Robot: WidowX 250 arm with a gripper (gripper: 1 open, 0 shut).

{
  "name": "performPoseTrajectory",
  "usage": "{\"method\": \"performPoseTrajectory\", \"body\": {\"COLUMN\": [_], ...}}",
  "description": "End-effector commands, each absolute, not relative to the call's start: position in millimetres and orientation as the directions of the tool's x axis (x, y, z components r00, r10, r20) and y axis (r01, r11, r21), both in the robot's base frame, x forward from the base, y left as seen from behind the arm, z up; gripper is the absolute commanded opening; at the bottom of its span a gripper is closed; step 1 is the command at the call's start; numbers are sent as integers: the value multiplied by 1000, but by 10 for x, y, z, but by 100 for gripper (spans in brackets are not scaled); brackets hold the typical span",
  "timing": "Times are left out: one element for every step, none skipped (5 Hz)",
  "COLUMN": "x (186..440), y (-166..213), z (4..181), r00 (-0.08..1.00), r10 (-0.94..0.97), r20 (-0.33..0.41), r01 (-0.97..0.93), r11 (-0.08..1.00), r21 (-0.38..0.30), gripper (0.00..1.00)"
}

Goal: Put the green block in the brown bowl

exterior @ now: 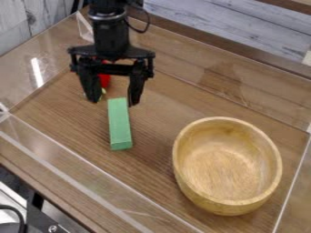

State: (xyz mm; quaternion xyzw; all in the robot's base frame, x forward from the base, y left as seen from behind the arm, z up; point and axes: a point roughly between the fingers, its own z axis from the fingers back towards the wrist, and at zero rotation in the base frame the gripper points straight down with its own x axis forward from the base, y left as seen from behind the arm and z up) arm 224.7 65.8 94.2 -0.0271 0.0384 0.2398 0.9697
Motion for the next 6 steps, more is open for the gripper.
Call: {"method": "performPoseTrajectory", "body": {"x": [2251, 2254, 2271, 2297, 2320, 2338], "y": [713, 743, 769, 796, 811, 817], "z": [987, 910, 835, 759, 700, 648], "r00": [867, 856, 845, 837, 830, 824], "r10": [497, 516, 534, 547, 557, 566], "r20": [-35, -28, -26, -22, -17, -14], "r01": [-498, -517, -534, -547, -557, -565], "r11": [866, 854, 843, 834, 828, 822], "r21": [-53, -64, -68, -71, -71, -69], "gripper": [100, 100, 100, 100, 100, 100]}}
